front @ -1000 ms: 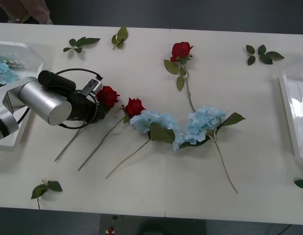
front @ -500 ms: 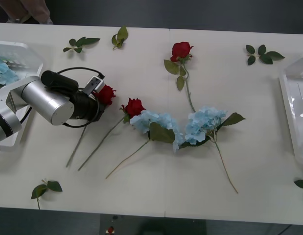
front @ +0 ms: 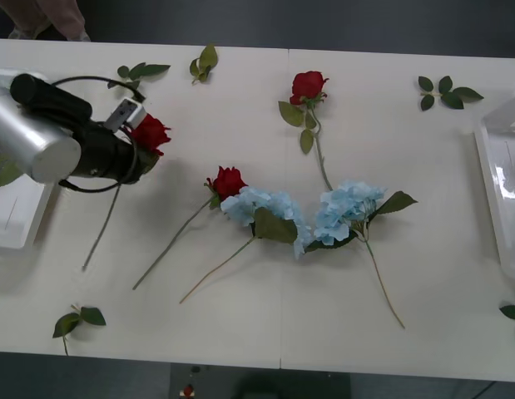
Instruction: Put the red flowers into the right box and the blue flowers into the left box
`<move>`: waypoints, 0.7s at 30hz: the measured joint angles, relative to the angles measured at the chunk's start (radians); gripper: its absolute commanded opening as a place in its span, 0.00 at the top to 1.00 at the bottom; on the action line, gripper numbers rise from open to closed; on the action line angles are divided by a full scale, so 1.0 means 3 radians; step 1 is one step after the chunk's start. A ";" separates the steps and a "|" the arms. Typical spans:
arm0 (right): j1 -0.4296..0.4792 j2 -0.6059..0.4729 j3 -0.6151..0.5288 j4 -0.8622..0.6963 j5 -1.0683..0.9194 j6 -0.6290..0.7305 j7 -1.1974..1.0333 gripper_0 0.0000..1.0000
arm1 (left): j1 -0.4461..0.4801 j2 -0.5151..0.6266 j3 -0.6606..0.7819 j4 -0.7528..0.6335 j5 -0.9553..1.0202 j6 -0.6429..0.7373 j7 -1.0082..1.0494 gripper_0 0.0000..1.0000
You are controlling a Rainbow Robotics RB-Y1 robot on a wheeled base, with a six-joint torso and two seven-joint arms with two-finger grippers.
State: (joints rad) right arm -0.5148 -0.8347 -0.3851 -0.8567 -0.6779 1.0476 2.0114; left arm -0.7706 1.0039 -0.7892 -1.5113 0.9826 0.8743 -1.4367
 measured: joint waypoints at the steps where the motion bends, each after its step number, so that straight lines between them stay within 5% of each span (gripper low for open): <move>1: 0.0000 0.0014 0.0000 0.0000 0.0001 -0.0004 0.0000 0.02 | 0.0000 0.0071 0.0109 -0.0054 0.0025 0.0128 0.0000 1.00; 9: -0.0001 0.0026 0.0003 -0.0072 -0.0084 0.0101 0.0049 0.00 | 0.0000 0.0341 0.0828 -0.0179 0.0153 0.0846 0.0000 1.00; 21: -0.0005 0.0026 -0.0268 -0.0916 -0.0992 0.1330 0.0674 0.00 | -0.0003 0.0107 0.1050 -0.0196 0.0750 0.0330 0.0002 1.00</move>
State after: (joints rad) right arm -0.5163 -0.8270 -0.4654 -1.1315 -0.9756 1.4467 2.2135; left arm -0.7714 1.0361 -0.4741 -1.5701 1.2077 0.9733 -1.4363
